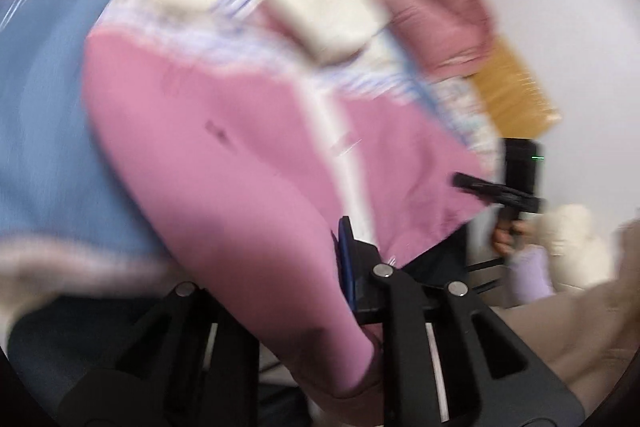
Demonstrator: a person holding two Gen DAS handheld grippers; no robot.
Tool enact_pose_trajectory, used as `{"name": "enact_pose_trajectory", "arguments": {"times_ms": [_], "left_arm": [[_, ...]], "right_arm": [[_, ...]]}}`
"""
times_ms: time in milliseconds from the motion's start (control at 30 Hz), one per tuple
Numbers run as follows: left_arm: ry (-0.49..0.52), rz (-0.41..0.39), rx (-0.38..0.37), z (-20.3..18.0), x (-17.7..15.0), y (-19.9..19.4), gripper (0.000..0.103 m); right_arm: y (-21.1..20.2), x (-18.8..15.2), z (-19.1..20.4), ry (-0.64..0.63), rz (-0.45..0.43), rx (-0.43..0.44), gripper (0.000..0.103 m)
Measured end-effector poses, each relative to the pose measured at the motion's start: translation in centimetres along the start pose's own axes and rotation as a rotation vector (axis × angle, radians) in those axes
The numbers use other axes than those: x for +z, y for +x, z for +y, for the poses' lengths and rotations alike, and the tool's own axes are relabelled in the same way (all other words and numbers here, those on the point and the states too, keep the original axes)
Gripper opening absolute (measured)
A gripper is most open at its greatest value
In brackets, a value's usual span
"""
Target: Fold large clothes
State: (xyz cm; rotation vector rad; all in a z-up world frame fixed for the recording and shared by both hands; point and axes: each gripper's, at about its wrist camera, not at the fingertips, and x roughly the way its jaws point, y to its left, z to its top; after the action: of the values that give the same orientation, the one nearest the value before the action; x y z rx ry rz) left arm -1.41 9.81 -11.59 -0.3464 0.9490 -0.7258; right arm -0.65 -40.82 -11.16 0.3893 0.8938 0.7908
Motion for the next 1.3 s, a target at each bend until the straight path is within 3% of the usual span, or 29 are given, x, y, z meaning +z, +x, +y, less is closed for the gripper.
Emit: {"name": "enact_pose_trajectory", "arguments": {"times_ms": [100,200,267,333,367,400,433,467,500,533,567,600,633,700,767,833,900,1000,1067,1100,1167,1233,1300], "left_arm": [[0.04,-0.075,-0.118,-0.9,4.9,-0.9,0.017],[0.05,-0.131,-0.121,-1.3,12.6,-0.3,0.017],[0.004,-0.194,-0.067,-0.4,19.0,0.9,0.017],[-0.109,-0.248,0.025,2.5,24.2,1.5,0.017],[-0.228,-0.286,0.1,5.5,27.2,2.0,0.017],[-0.32,-0.311,0.134,7.7,28.7,2.6,0.018],[-0.401,-0.327,0.145,9.9,29.7,3.0,0.021],[-0.468,-0.33,0.127,12.1,30.2,3.7,0.024],[-0.522,-0.33,0.086,14.2,30.0,4.0,0.042],[-0.556,-0.339,0.064,15.4,29.5,3.9,0.054],[-0.577,-0.365,0.06,16.4,28.5,3.9,0.063],[-0.572,-0.4,0.061,16.8,28.3,4.2,0.089],[-0.564,-0.459,0.078,17.3,27.5,3.5,0.101],[-0.617,-0.631,0.148,18.6,25.1,0.9,0.101],[-0.647,-0.698,0.142,18.9,23.9,-0.7,0.101],[-0.593,-0.673,0.192,17.3,23.9,-0.5,0.1],[-0.428,-0.607,0.325,13.1,24.9,2.2,0.1],[-0.075,-0.433,0.534,5.6,26.4,9.1,0.1],[0.081,-0.331,0.647,2.8,27.1,13.7,0.096],[0.118,-0.3,0.701,2.4,27.3,15.6,0.088],[0.097,-0.237,0.747,3.3,27.6,17.8,0.083],[-0.007,-0.184,0.719,6.4,28.1,18.8,0.085],[-0.062,-0.202,0.693,8.9,28.6,18.4,0.084]], "right_arm": [[-0.9,6.0,0.1,-0.019,-0.116,0.116,0.011],[0.1,13.6,-0.7,0.011,-0.221,0.128,0.011],[0.6,18.6,-2.7,0.077,-0.313,0.097,0.011],[1.3,23.3,-7.0,0.232,-0.408,0.045,0.013],[2.1,25.4,-9.9,0.317,-0.439,0.015,0.022],[3.0,26.5,-12.0,0.376,-0.44,0.006,0.041],[4.1,27.2,-14.2,0.442,-0.427,-0.004,0.048],[5.0,27.5,-16.4,0.517,-0.416,-0.024,0.062],[5.6,26.8,-18.8,0.603,-0.429,-0.043,0.091],[5.9,25.8,-20.4,0.654,-0.458,-0.064,0.102],[5.8,24.7,-21.7,0.685,-0.49,-0.09,0.102],[5.7,23.6,-23.3,0.698,-0.502,-0.111,0.102],[6.1,22.9,-24.4,0.711,-0.485,-0.139,0.102],[5.4,20.8,-27.3,0.784,-0.461,-0.19,0.102],[4.6,19.1,-28.1,0.811,-0.493,-0.187,0.102],[3.6,19.1,-25.8,0.706,-0.516,-0.278,0.102],[4.5,20.8,-21.1,0.507,-0.513,-0.38,0.102],[9.1,23.9,-12.8,0.207,-0.412,-0.442,0.102],[13.1,25.7,-7.8,0.053,-0.333,-0.447,0.102],[15.8,26.3,-5.0,-0.037,-0.261,-0.46,0.102],[21.5,27.5,-2.1,-0.129,-0.11,-0.484,0.102],[26.0,28.3,-2.0,-0.176,-0.045,-0.626,0.102],[29.4,29.4,-3.1,-0.225,-0.022,-0.718,0.102]]}}
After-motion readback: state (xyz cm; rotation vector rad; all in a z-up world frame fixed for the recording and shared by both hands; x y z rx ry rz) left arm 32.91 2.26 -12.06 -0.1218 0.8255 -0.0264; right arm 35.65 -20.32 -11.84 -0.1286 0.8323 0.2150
